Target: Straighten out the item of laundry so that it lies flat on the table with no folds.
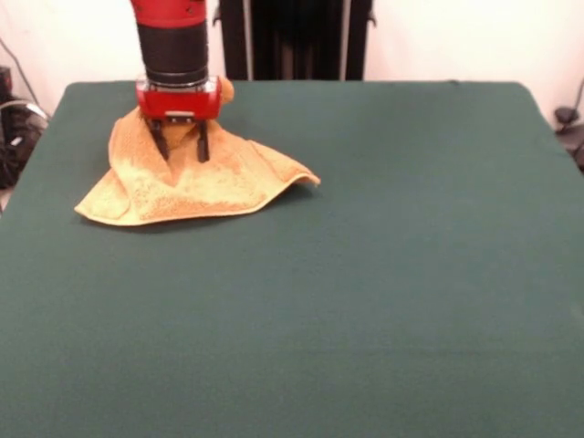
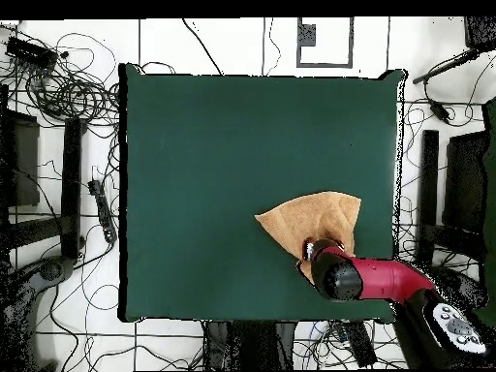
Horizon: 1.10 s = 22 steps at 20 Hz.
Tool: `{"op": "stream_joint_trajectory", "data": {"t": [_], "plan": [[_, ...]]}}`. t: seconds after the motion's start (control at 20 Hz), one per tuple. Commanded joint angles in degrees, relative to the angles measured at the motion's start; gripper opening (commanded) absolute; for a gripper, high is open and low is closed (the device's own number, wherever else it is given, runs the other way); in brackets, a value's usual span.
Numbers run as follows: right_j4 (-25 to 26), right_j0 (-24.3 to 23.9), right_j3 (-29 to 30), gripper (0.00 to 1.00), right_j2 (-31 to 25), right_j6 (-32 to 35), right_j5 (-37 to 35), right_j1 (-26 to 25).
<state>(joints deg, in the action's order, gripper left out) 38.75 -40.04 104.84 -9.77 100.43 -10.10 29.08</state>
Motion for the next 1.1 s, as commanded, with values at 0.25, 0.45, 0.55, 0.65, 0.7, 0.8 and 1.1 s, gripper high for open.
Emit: {"op": "stream_joint_trajectory", "data": {"t": [0.25,0.45,0.55,0.65,0.7,0.8,1.1], "plan": [[-3.3,15.7,-5.0,1.00,5.4,12.1,3.7,-14.4],[-7.6,19.5,-5.6,1.00,7.6,14.7,3.4,-14.4],[-9.7,20.7,-5.7,1.00,8.1,15.2,2.6,-14.2],[-11.8,21.8,-5.7,1.00,8.4,15.3,1.8,-13.9],[-12.9,22.7,-5.8,1.00,8.7,15.6,2.0,-13.9],[-14.9,24.3,-6.3,1.00,8.9,15.2,1.7,-13.9],[-19.8,27.9,-7.8,1.00,10.1,14.8,0.0,-14.0]]}}
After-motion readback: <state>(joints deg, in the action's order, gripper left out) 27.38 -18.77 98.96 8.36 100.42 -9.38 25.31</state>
